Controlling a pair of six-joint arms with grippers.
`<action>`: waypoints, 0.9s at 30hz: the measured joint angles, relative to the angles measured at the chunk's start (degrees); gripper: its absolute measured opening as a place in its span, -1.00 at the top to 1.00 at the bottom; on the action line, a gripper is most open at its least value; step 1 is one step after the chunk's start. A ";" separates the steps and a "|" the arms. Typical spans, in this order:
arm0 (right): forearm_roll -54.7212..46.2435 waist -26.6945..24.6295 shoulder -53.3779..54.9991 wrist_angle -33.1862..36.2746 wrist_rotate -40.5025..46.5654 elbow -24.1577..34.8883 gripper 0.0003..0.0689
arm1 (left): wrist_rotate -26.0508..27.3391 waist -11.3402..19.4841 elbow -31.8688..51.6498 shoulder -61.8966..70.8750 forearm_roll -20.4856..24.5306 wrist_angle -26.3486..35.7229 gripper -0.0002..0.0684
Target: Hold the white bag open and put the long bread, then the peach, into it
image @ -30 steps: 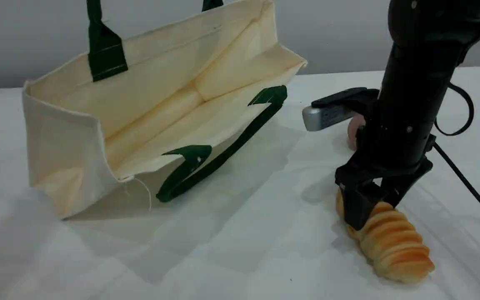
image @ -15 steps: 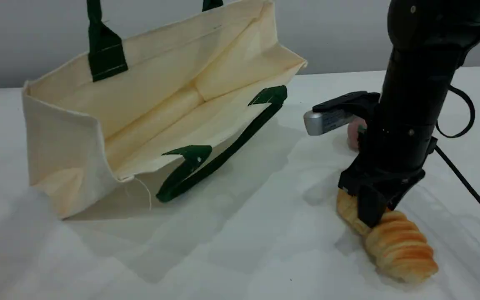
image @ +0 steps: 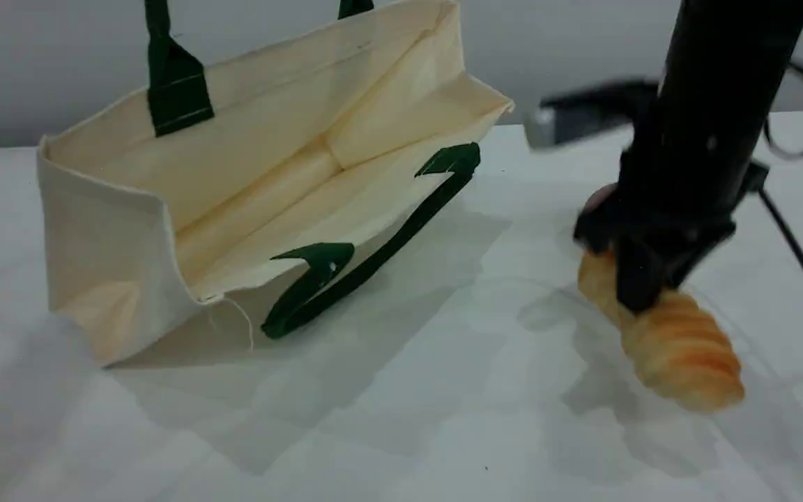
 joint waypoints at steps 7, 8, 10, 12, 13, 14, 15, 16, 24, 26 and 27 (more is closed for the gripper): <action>6.60 0.00 -10.34 0.52 1.43 0.00 0.72 | 2.49 0.00 0.00 0.00 0.00 0.00 0.73; 7.97 0.00 -12.00 0.93 1.43 0.00 0.72 | 2.49 0.00 0.00 0.00 0.00 0.00 0.73; 10.63 0.00 -15.20 2.07 1.38 0.00 0.72 | 2.49 0.00 0.00 0.00 -0.06 0.00 0.73; 14.27 0.00 -17.77 2.70 1.02 0.00 0.72 | 2.49 0.00 0.00 0.00 -0.22 0.00 0.73; 16.02 0.00 -18.90 2.83 0.52 0.00 0.72 | 2.49 0.00 0.00 0.00 -0.37 0.00 0.73; 18.31 0.00 -19.70 2.84 -0.02 0.00 0.72 | 2.49 -0.06 0.00 0.00 -0.56 0.00 0.73; 20.64 0.00 -19.99 2.74 -0.73 0.00 0.72 | 2.49 -0.21 0.00 0.00 -0.56 0.00 0.73; 23.11 0.00 -20.05 2.47 -1.83 0.00 0.72 | 2.61 -0.54 0.00 0.00 -0.56 0.00 0.73; 39.49 0.00 -18.71 -0.29 -8.87 0.00 0.73 | 2.61 -2.89 0.00 -0.07 -0.21 0.01 0.73; 41.74 0.00 -17.75 -1.01 -8.87 0.00 0.73 | 2.61 -2.89 0.00 -0.07 -0.16 -0.04 0.73; 42.28 0.00 -17.06 -0.63 -8.87 0.00 0.73 | 2.61 -2.89 0.00 -0.07 -0.16 -0.04 0.73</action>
